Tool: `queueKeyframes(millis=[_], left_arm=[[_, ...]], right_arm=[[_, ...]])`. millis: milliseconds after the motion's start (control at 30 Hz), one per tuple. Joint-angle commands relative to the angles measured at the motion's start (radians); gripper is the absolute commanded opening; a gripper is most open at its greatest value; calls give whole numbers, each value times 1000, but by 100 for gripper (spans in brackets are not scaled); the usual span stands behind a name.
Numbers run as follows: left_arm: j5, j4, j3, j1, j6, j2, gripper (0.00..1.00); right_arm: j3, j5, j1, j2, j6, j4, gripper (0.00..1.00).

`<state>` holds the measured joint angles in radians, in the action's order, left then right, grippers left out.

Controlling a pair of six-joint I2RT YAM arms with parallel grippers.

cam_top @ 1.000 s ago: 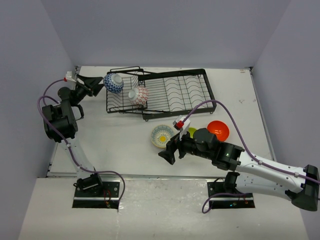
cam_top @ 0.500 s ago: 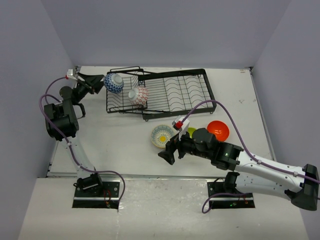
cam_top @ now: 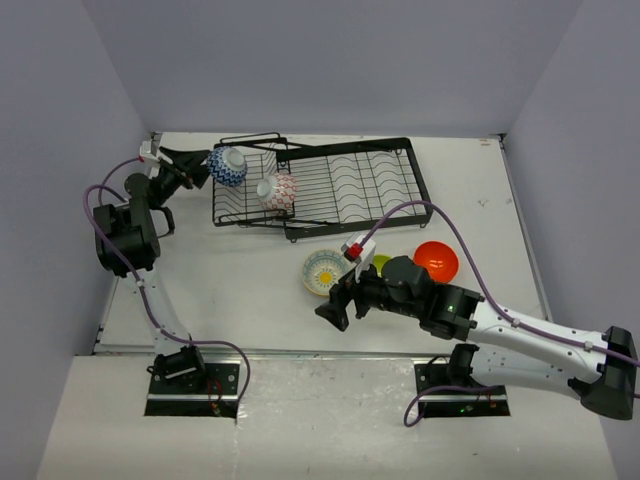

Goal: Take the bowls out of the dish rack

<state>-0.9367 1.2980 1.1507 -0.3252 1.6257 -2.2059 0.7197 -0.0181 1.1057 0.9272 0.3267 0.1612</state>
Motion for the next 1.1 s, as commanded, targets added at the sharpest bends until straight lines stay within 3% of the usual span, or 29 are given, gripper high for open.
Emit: queueKeyframes(millis=[0,533,1067], left_arm=[[-5,193,34,9,39,-21,69],[21,363,58,20,180,-100,53],[41,471,60,25,260,-123,45]], right_arm=[[46,-11,2,7,-20,-38,99],[61,-22,2,28,-26,-35,99],[66,-29,0,36,-31,-34,99]])
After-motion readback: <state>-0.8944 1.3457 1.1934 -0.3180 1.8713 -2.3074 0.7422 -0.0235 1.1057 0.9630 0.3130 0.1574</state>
